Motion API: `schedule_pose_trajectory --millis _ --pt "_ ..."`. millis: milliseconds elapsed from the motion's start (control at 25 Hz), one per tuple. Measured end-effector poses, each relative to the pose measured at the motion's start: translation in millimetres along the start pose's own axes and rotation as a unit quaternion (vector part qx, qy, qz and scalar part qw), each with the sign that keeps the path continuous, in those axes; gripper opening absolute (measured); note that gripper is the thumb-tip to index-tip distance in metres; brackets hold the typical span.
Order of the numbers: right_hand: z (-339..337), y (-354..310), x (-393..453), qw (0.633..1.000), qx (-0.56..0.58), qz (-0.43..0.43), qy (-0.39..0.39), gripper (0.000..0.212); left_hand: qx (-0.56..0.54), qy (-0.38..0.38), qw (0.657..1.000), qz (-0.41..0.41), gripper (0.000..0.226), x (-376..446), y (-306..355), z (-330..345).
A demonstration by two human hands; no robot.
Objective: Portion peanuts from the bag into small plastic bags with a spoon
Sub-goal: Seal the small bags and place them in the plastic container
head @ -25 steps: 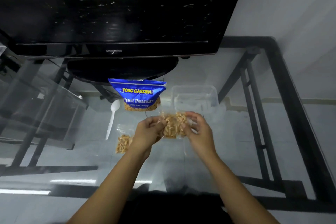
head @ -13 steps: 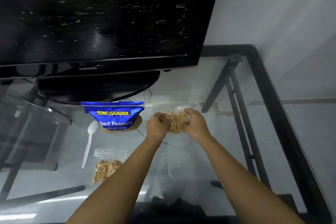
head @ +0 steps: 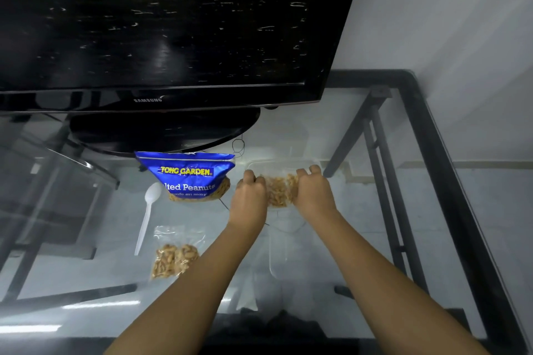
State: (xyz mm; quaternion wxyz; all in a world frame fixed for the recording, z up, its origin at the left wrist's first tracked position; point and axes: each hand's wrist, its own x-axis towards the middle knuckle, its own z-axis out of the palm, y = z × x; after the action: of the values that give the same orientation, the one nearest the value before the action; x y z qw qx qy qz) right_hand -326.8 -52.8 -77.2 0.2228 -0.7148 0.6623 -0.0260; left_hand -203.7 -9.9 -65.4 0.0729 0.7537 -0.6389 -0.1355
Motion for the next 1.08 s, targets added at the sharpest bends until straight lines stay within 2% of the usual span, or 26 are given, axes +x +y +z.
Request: schedule_pose_trajectory --millis 80,160,240,320,440,560,720,760,880,960,1080 --pt "-6 -9 -16 0.997 0.042 -0.032 0.047 0.030 -0.082 0.034 0.996 0.009 0.020 -21 -15 -8" --pt "-3 -27 -43 0.990 0.099 -0.085 0.055 0.026 -0.142 0.080 0.987 -0.016 0.016 -48 -45 -12" --pt "17 -51 -69 0.979 0.146 -0.137 0.017 0.022 -0.157 0.087 0.980 -0.088 0.019 -76 -83 -16" --pt "48 -78 -91 0.974 0.161 -0.151 -0.045 0.023 -0.149 0.082 0.969 -0.181 0.023 -100 -121 -19" --pt "87 -113 -119 0.970 0.170 -0.107 -0.135 0.035 -0.129 0.060 0.958 -0.248 0.030 -125 -158 -13" --pt "111 -140 -135 0.968 0.204 -0.053 -0.133 0.043 -0.164 0.011 0.943 -0.289 0.040 -137 -175 -5" --pt "117 -147 -137 0.962 0.251 0.028 -0.103 0.049 -0.338 -0.024 0.863 -0.374 0.038 -135 -173 -11" --pt "116 -146 -137 0.961 0.257 0.035 -0.099 0.047 -0.356 -0.030 0.856 -0.374 0.032 -135 -172 -12" --pt "114 -135 -138 0.959 0.263 0.045 -0.094 0.048 -0.349 -0.042 0.879 -0.324 0.009 -141 -164 -9" --pt "112 -123 -139 0.954 0.283 0.046 -0.087 0.047 -0.377 -0.028 0.877 -0.298 0.009 -144 -156 -5" --pt "105 -103 -140 0.951 0.302 -0.003 -0.067 0.039 -0.435 -0.022 0.855 -0.281 0.014 -142 -140 1"
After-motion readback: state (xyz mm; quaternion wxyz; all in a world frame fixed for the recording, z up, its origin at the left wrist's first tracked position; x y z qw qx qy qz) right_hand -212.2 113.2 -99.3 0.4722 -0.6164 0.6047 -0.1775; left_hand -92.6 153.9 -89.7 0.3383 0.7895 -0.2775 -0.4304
